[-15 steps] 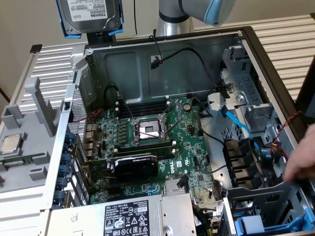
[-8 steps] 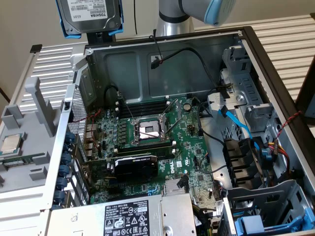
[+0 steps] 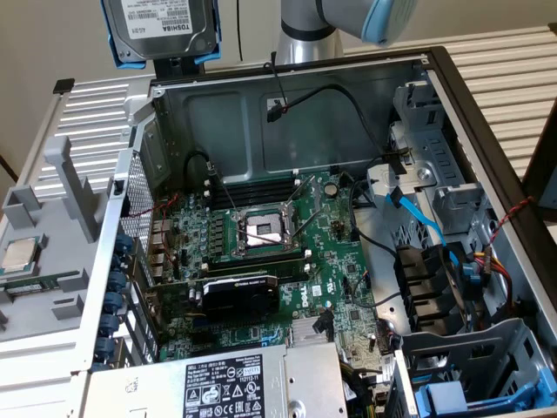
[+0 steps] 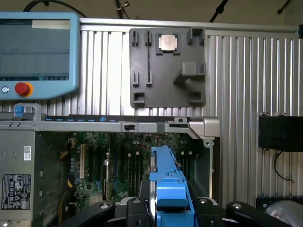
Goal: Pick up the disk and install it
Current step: 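Pick up the disk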
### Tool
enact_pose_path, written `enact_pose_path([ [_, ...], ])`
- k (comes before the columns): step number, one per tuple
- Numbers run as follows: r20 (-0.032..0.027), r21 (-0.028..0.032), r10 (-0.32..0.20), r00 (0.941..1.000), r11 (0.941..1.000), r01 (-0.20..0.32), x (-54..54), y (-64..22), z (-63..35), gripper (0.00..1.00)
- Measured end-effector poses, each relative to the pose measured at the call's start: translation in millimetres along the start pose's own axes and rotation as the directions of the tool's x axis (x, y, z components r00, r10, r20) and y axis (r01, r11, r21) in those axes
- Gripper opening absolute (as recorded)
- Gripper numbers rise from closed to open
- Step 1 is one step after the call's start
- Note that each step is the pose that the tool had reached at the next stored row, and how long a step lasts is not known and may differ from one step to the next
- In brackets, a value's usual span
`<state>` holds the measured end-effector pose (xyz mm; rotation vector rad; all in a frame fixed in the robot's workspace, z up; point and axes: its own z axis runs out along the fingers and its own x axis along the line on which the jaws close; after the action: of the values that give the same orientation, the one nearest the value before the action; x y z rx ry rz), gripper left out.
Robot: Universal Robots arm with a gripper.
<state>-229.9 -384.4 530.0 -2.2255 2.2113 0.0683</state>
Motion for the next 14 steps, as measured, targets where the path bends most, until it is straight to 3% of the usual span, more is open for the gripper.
enact_pose_path([
  [14,0.0001,-0.0174,0.001,1.0,0.9998,-0.001,33.8,-19.6,-4.8,0.37],
])
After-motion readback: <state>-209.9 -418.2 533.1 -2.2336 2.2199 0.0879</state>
